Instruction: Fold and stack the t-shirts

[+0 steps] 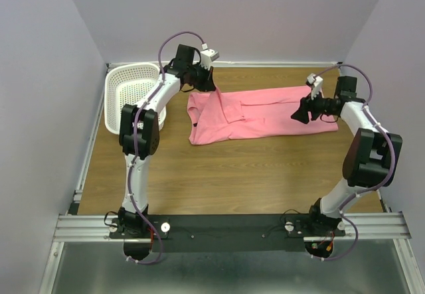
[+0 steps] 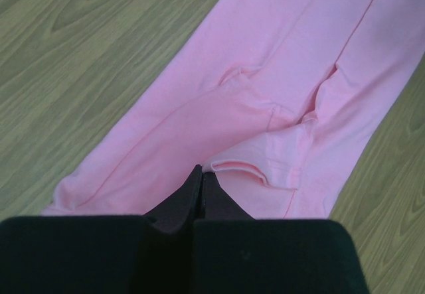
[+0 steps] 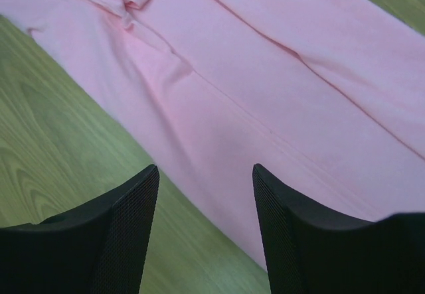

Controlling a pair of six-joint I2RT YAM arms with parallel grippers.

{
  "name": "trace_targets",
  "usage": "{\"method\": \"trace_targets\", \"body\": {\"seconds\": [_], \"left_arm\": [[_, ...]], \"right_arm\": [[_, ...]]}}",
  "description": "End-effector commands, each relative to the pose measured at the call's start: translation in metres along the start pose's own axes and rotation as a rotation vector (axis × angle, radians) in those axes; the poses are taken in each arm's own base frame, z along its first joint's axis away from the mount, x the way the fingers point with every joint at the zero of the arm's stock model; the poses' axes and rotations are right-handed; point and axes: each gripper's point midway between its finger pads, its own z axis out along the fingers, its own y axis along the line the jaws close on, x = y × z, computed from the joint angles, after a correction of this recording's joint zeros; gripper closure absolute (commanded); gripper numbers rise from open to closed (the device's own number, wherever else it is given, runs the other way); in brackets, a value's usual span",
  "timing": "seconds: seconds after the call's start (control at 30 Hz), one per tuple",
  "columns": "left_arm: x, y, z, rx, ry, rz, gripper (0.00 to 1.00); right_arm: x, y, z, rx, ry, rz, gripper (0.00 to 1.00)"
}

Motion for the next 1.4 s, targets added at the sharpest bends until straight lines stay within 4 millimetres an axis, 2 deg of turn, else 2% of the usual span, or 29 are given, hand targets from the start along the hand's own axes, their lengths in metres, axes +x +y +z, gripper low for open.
{"method": "trace_targets", "body": {"seconds": [0.0,0.27,0.47,0.87,1.13,1.2,1.23,1.27,1.33,1.37], "left_arm": [[0.009,0.006,0.008,-0.024,0.041,-0.011,1.00],[0.006,0.006,0.020,-0.021,0.041,-0.016,1.00],[-0.001,0.007,0.025,-0.021,0.027,-0.014,1.00],[-0.020,0.000,0.035,0.016,-0.037,-0.005,1.00],[-0.021,0.004,0.043,0.004,-0.049,-0.027,1.00],[-0.024,0.014,0.043,-0.057,-0.058,-0.049,0.85],[-0.027,0.028,0.040,-0.142,-0.066,-0.060,0.79],[-0.034,0.032,0.032,-0.186,-0.085,-0.069,0.70],[-0.053,0.045,0.018,-0.288,-0.157,-0.084,0.58],[-0.066,0.043,0.001,-0.323,-0.192,-0.076,0.48]], "right_arm": [[-0.014,0.020,0.006,-0.016,0.014,-0.075,0.34],[-0.031,0.061,0.033,-0.090,0.041,-0.176,0.34],[-0.035,0.083,0.053,-0.122,0.078,-0.231,0.34],[-0.033,0.104,0.081,-0.166,0.127,-0.254,0.33],[-0.035,0.116,0.103,-0.152,0.156,-0.291,0.33],[-0.043,0.119,0.110,-0.133,0.155,-0.313,0.33],[-0.045,0.118,0.113,-0.114,0.161,-0.321,0.33],[-0.048,0.125,0.119,-0.114,0.163,-0.325,0.33],[-0.054,0.127,0.126,-0.089,0.160,-0.345,0.33],[-0.055,0.130,0.130,-0.071,0.168,-0.351,0.33]]}}
